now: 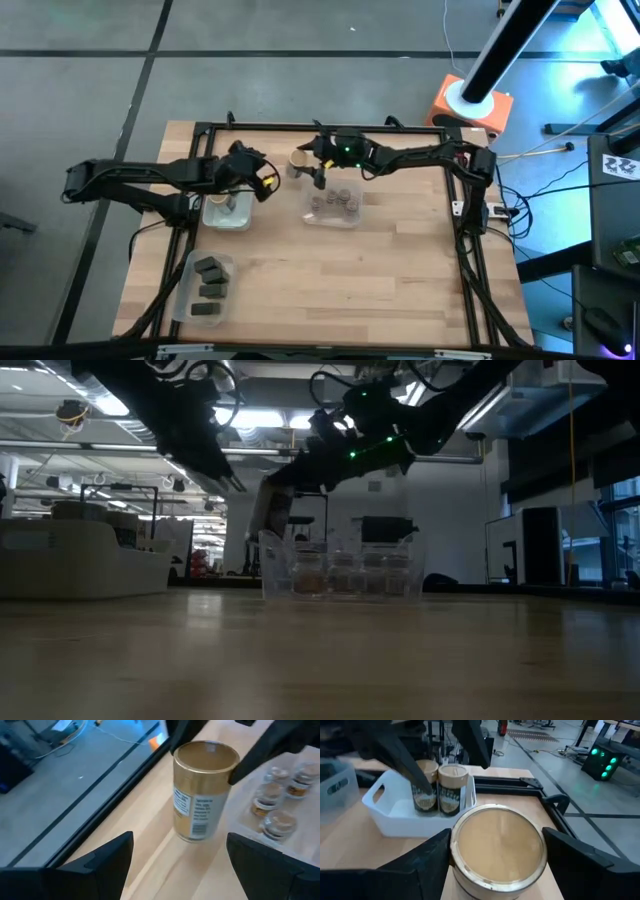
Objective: Sort spices by type
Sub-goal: Put the gold seasoning bottle into the white bin
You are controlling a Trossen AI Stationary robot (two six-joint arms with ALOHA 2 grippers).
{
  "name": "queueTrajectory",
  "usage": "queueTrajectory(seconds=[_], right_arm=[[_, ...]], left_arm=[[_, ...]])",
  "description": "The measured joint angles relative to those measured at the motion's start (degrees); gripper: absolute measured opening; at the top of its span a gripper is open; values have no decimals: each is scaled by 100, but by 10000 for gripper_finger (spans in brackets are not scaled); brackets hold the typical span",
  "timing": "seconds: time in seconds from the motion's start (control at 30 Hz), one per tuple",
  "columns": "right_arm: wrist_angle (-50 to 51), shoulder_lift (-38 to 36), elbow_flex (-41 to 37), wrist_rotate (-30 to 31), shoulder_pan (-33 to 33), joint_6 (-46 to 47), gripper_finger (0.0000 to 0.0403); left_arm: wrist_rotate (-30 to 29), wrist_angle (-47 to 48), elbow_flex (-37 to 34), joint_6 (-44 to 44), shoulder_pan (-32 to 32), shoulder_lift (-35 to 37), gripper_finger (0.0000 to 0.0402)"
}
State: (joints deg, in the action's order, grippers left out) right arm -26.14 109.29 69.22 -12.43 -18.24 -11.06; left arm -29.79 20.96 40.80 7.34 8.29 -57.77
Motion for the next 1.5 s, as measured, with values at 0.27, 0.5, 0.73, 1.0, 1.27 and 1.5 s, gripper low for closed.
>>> queueTrajectory(seconds=[0.27, 0.5, 0.73, 1.0, 1.27, 1.5], right_arm=[[684, 829, 991, -15, 0, 344, 291], [1160, 1325, 1564, -17, -2, 352, 291], [981, 1527, 1564, -19, 0, 335, 291], [910, 1593, 1568, -1, 74, 329, 317], [851, 1591, 1564, 140, 103, 333, 357], [1135, 1130, 1556, 202, 101, -75, 381]], left_arm=[[-362, 123, 0, 148, 80, 28, 304], [-382, 271, 0, 287, 126, 28, 304], [-391, 253, 0, 299, 125, 28, 304], [-395, 244, 0, 346, 125, 26, 304], [-399, 246, 0, 428, 125, 26, 304], [-397, 248, 0, 441, 125, 26, 304]])
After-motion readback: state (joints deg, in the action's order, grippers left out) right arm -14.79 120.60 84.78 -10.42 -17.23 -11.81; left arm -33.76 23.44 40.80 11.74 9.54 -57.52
